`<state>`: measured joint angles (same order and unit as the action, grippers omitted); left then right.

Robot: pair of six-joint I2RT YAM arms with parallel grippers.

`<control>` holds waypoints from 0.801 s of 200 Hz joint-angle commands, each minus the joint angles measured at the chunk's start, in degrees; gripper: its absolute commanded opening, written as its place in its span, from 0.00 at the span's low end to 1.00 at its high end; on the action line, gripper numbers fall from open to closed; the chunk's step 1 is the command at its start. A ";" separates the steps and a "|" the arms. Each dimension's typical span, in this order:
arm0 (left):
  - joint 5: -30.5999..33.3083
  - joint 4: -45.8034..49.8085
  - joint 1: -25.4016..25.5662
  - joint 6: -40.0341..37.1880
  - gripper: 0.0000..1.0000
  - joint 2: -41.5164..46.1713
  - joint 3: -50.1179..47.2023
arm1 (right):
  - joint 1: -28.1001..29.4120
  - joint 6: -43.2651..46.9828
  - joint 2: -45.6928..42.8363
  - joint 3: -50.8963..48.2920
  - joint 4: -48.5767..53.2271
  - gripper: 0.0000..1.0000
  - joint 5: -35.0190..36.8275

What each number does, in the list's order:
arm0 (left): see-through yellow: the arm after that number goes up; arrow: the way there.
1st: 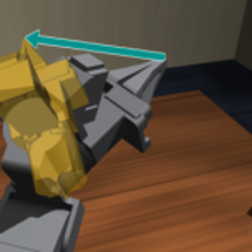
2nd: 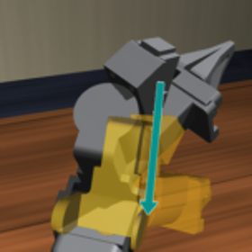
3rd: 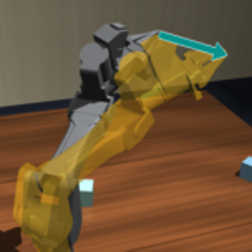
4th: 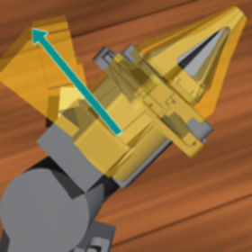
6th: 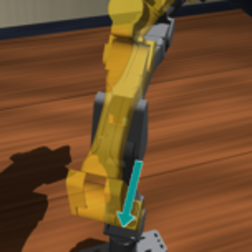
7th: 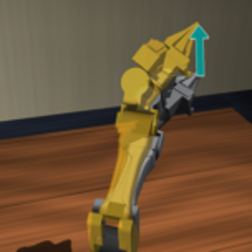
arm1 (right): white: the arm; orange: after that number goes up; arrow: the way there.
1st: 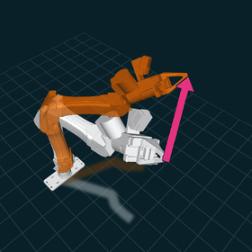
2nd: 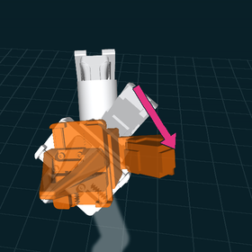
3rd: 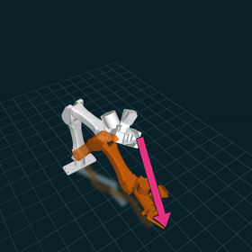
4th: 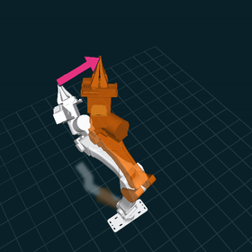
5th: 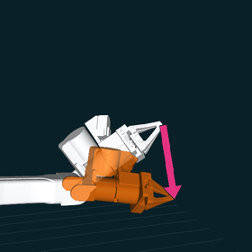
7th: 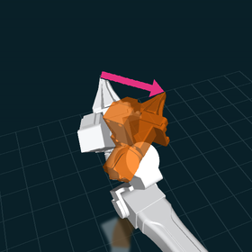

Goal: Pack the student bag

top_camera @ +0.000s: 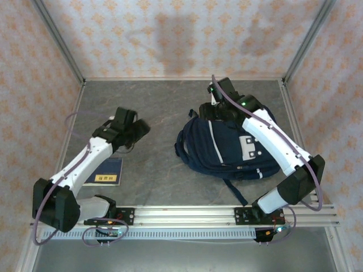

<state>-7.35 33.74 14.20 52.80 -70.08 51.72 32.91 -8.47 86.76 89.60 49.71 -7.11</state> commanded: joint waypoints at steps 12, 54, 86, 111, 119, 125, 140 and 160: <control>5.94 8.45 -8.62 0.60 0.78 3.26 -6.85 | 4.27 1.21 -0.35 -0.45 2.55 0.50 4.56; 5.71 6.08 -15.26 -3.15 0.78 -2.20 -9.11 | 7.35 -1.56 -0.63 -3.16 1.15 0.48 2.46; 1.02 -0.79 -16.65 -4.09 0.74 -8.40 -11.83 | 7.30 -2.39 -2.33 -4.95 0.34 0.49 -1.23; -3.62 -6.75 -16.53 -5.15 0.72 -13.13 -13.43 | 7.35 -2.70 -4.64 -7.86 -2.03 0.51 -3.61; -5.44 -8.45 -16.11 -5.44 0.71 -14.23 -13.74 | 7.35 -2.92 -4.99 -8.85 -2.62 0.51 -4.79; -6.30 -9.21 -15.32 -5.55 0.70 -14.86 -13.55 | 7.35 -3.11 -5.18 -9.52 -3.08 0.51 -5.60; -7.63 -10.63 -11.73 -5.69 0.69 -15.80 -12.32 | 7.35 -4.09 -5.36 -11.36 -4.35 0.51 -6.68; -9.42 -11.28 -4.33 -5.42 0.69 -17.52 -9.12 | 7.35 -5.68 -5.38 -13.58 -6.52 0.51 -7.40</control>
<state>-7.66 29.95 2.39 47.86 -82.85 42.19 40.36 -11.62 82.39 78.43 46.78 -12.49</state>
